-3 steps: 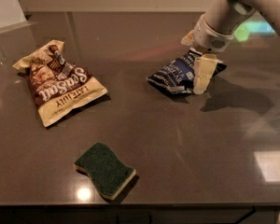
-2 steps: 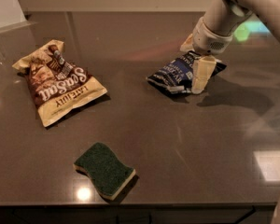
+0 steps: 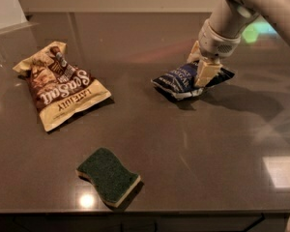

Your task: Pick blue chip bag

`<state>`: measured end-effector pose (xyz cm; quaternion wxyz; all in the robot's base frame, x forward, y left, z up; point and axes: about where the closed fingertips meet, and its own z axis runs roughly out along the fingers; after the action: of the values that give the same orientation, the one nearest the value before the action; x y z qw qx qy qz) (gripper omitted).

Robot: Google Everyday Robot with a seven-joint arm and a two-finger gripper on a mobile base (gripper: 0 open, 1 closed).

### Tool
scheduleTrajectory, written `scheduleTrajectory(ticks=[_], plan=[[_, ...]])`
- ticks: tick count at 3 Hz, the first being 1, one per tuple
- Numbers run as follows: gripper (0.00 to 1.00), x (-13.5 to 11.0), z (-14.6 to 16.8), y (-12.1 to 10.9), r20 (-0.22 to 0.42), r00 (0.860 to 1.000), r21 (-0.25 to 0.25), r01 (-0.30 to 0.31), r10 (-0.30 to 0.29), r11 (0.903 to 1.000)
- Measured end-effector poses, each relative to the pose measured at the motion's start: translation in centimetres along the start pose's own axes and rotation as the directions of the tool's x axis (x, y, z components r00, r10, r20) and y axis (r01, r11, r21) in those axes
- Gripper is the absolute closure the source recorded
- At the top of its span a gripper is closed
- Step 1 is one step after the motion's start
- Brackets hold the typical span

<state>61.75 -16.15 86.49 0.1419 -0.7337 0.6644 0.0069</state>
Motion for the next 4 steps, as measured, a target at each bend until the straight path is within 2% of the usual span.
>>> scheduleTrajectory(ticks=[1,2,3,4], plan=[[0.84,-0.2,-1.5,0.2,-0.018,0.999,0.025,0.029,-0.029,0.9992],[1.00,-0.4,-3.7,0.1,-0.034,0.999,0.041,0.014,-0.012,0.9991],[1.00,-1.2,-7.6,-0.6,-0.007,0.999,0.052,-0.030,0.031,0.9982],[1.00,-2.0,-11.1,-1.6,0.017,0.999,0.082,-0.041,0.040,0.9958]])
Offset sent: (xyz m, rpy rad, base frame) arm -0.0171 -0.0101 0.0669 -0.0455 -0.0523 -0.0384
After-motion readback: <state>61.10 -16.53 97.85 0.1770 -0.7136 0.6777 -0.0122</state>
